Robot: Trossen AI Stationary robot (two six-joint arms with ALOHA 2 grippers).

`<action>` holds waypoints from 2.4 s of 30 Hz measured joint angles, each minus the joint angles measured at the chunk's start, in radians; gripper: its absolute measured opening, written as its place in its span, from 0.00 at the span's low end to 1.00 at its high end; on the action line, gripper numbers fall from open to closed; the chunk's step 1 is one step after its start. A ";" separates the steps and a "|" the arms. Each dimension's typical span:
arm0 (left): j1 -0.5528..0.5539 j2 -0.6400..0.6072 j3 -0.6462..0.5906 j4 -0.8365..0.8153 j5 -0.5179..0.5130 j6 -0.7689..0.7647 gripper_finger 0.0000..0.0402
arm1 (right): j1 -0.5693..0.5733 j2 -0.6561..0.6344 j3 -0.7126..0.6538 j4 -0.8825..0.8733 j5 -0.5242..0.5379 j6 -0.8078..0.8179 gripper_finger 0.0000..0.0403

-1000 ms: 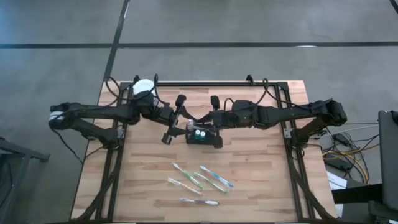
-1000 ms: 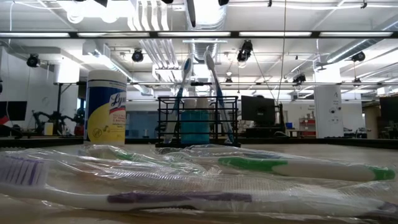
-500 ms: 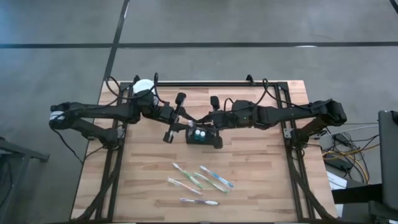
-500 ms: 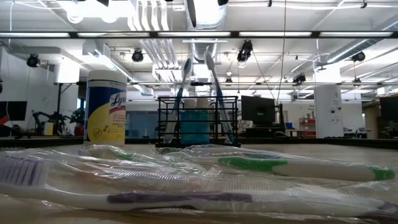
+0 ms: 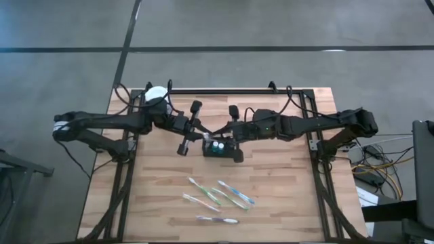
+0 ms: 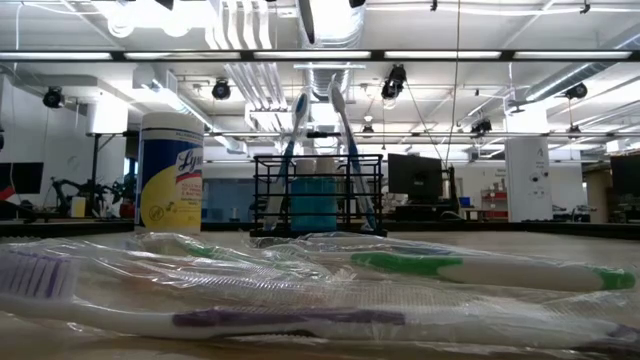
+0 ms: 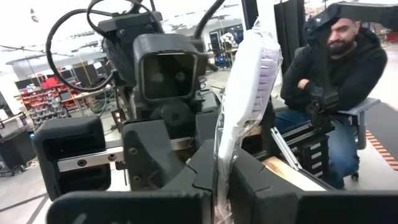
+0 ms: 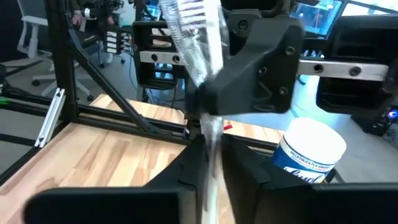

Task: Pick & Place toothbrushing station
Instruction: Put the top violet toothbrush into the mesh organizer

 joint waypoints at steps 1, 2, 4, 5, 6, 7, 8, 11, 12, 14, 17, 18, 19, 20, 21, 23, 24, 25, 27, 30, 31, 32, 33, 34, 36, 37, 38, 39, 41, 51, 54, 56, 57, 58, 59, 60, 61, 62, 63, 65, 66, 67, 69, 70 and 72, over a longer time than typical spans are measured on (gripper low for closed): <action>-0.001 -0.009 0.000 -0.011 0.004 0.006 0.05 | 0.000 -0.006 0.000 -0.001 0.001 0.000 0.16; -0.001 -0.022 0.000 -0.025 0.010 0.010 0.05 | 0.000 -0.013 0.000 0.000 0.004 0.004 0.19; -0.003 -0.052 -0.001 -0.049 0.017 0.012 0.05 | -0.002 -0.040 0.000 -0.004 0.009 0.014 0.26; -0.004 -0.072 -0.001 -0.063 0.017 0.013 0.05 | -0.003 -0.054 0.000 -0.008 0.013 0.017 0.29; -0.003 -0.097 -0.001 -0.083 0.013 0.014 0.05 | -0.004 -0.071 0.000 -0.015 0.013 0.026 0.32; -0.003 -0.123 -0.001 -0.107 -0.006 0.014 0.05 | -0.006 -0.092 0.000 -0.036 0.013 0.035 0.35; -0.003 -0.152 -0.001 -0.132 -0.030 0.017 0.05 | -0.006 -0.113 0.000 -0.064 0.012 0.041 0.37; -0.004 -0.249 -0.002 -0.242 -0.094 0.020 0.05 | -0.004 -0.184 0.000 -0.152 0.010 0.044 0.42; -0.004 -0.283 -0.002 -0.282 -0.113 0.021 0.05 | -0.004 -0.208 0.000 -0.185 0.021 0.047 0.42; -0.004 -0.350 -0.005 -0.367 -0.147 0.025 0.05 | 0.003 -0.259 -0.002 -0.233 0.059 0.056 0.40; -0.004 -0.447 -0.010 -0.477 -0.198 0.027 0.05 | 0.009 -0.340 -0.033 -0.261 0.066 0.057 0.31; -0.004 -0.476 -0.010 -0.509 -0.217 0.028 0.05 | 0.013 -0.370 -0.052 -0.264 0.065 0.059 0.28; -0.004 -0.505 -0.011 -0.535 -0.228 0.029 0.05 | 0.014 -0.400 -0.069 -0.270 0.064 0.064 0.23; -0.004 -0.534 -0.017 -0.549 -0.232 0.029 0.05 | 0.015 -0.432 -0.088 -0.266 0.061 0.070 0.19; -0.004 -0.562 -0.032 -0.553 -0.234 0.025 0.05 | 0.015 -0.468 -0.111 -0.262 0.061 0.077 0.15; -0.004 -0.624 -0.072 -0.534 -0.223 0.017 0.05 | 0.014 -0.535 -0.166 -0.252 0.061 0.087 0.07; -0.004 -0.656 -0.093 -0.521 -0.222 0.012 0.05 | 0.013 -0.568 -0.196 -0.236 0.062 0.088 0.05; -0.004 -0.689 -0.117 -0.513 -0.222 0.004 0.05 | 0.013 -0.601 -0.229 -0.221 0.064 0.093 0.04; -0.004 -0.747 -0.160 -0.508 -0.238 -0.013 0.05 | 0.014 -0.662 -0.298 -0.179 0.063 0.116 0.03; -0.004 -0.820 -0.234 -0.496 -0.268 -0.037 0.05 | 0.015 -0.746 -0.388 -0.126 0.061 0.138 0.02; -0.004 -0.847 -0.255 -0.482 -0.275 -0.047 0.05 | 0.014 -0.773 -0.412 -0.124 0.062 0.149 0.02; -0.004 -0.868 -0.277 -0.465 -0.287 -0.055 0.05 | 0.014 -0.797 -0.439 -0.126 0.065 0.163 0.02; -0.004 -0.889 -0.306 -0.467 -0.298 -0.059 0.05 | 0.014 -0.821 -0.465 -0.129 0.068 0.175 0.02; -0.004 -0.913 -0.337 -0.475 -0.298 -0.062 0.05 | 0.014 -0.846 -0.491 -0.131 0.068 0.185 0.02; -0.004 -0.972 -0.394 -0.426 -0.300 -0.065 0.05 | 0.014 -0.897 -0.542 -0.124 0.069 0.194 0.02; -0.004 -1.006 -0.427 -0.393 -0.310 -0.071 0.05 | 0.015 -0.922 -0.569 -0.116 0.070 0.200 0.02; -0.004 -1.039 -0.462 -0.372 -0.323 -0.081 0.05 | 0.014 -0.945 -0.593 -0.096 0.071 0.206 0.02; -0.004 -1.068 -0.497 -0.354 -0.334 -0.092 0.05 | 0.014 -0.967 -0.618 -0.078 0.073 0.213 0.02; -0.004 -1.119 -0.545 -0.307 -0.360 -0.111 0.05 | 0.014 -1.011 -0.663 -0.052 0.076 0.220 0.02; -0.004 -1.175 -0.740 -0.256 -0.386 -0.114 0.05 | 0.015 -1.207 -0.847 -0.035 0.076 0.224 0.02; -0.004 -1.176 -0.772 -0.252 -0.387 -0.111 0.05 | 0.014 -1.255 -0.901 -0.001 0.080 0.233 0.02; -0.004 -1.179 -0.785 -0.246 -0.390 -0.110 0.05 | 0.015 -1.285 -0.932 0.020 0.080 0.233 0.02; -0.004 -1.180 -0.793 -0.246 -0.391 -0.110 0.05 | 0.014 -1.299 -0.947 0.027 0.080 0.233 0.02; -0.004 -1.180 -0.804 -0.253 -0.391 -0.110 0.05 | 0.015 -1.313 -0.964 0.037 0.080 0.232 0.02; -0.004 -1.181 -0.814 -0.256 -0.391 -0.110 0.05 | 0.014 -1.325 -0.978 0.044 0.081 0.232 0.02; -0.004 -1.181 -0.824 -0.255 -0.391 -0.110 0.05 | 0.014 -1.339 -0.992 0.049 0.082 0.232 0.02; -0.004 -1.181 -0.836 -0.255 -0.391 -0.110 0.05 | 0.015 -1.351 -1.007 0.055 0.082 0.232 0.02; -0.003 -1.181 -0.848 -0.255 -0.393 -0.110 0.05 | 0.015 -1.361 -1.021 0.063 0.082 0.235 0.02; -0.004 -1.181 -0.862 -0.257 -0.395 -0.110 0.05 | 0.015 -1.373 -1.034 0.069 0.082 0.241 0.02; -0.003 -1.181 -0.886 -0.250 -0.395 -0.111 0.05 | 0.014 -1.392 -1.053 0.067 0.083 0.245 0.02; -0.003 -1.182 -0.895 -0.238 -0.395 -0.111 0.05 | 0.014 -1.400 -1.061 0.067 0.083 0.247 0.02; -0.003 -1.184 -0.902 -0.231 -0.395 -0.111 0.05 | 0.014 -1.408 -1.069 0.067 0.083 0.251 0.02; -0.003 -1.185 -0.912 -0.223 -0.395 -0.109 0.05 | 0.014 -1.421 -1.082 0.067 0.087 0.257 0.02; -0.003 -1.185 -0.914 -0.223 -0.395 -0.106 0.05 | 0.014 -1.426 -1.088 0.068 0.090 0.260 0.02; -0.003 -1.185 -0.914 -0.219 -0.395 -0.106 0.05 | 0.014 -1.438 -1.099 0.067 0.096 0.262 0.02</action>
